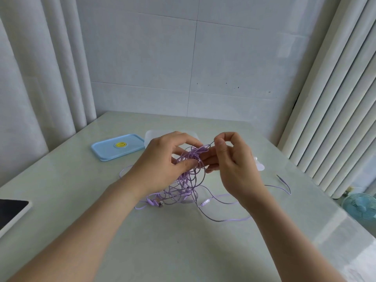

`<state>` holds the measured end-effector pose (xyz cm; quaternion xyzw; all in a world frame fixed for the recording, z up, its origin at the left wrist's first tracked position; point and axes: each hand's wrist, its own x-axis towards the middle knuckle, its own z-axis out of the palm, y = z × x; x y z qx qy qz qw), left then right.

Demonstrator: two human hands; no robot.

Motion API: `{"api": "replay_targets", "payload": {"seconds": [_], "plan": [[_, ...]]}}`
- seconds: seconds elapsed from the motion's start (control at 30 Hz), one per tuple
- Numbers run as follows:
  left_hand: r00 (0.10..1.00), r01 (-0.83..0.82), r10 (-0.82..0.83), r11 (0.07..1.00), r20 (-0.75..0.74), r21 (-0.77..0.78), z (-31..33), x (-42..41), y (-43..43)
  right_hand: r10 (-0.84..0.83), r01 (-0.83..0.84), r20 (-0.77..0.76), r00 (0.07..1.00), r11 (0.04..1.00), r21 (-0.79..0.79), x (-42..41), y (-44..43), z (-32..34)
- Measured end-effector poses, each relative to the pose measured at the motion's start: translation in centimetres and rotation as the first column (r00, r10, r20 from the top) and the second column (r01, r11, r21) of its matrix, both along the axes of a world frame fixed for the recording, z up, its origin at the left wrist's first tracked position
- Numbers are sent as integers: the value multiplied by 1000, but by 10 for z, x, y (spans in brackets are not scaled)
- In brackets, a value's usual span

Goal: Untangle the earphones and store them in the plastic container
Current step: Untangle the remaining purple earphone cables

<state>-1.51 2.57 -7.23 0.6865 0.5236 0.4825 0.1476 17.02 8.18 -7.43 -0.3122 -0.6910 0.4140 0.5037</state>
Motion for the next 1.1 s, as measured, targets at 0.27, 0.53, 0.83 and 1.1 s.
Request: {"api": "replay_targets", "payload": {"seconds": [0.27, 0.53, 0.83, 1.1], "plan": [[990, -61, 64, 998, -127, 24, -5, 0, 1, -165, 148, 65, 984, 966, 211, 1, 5, -2], [994, -45, 34, 994, -108, -100, -9, 1, 4, -52, 34, 95, 994, 983, 180, 1, -2, -1], [997, -63, 70, 990, 46, -122, -5, 1, 5, -54, -1, 193, 980, 962, 275, 0, -7, 0], [961, 94, -16, 956, 274, -277, -5, 0, 6, -125, 63, 201, 971, 955, 291, 0, -6, -3]]}}
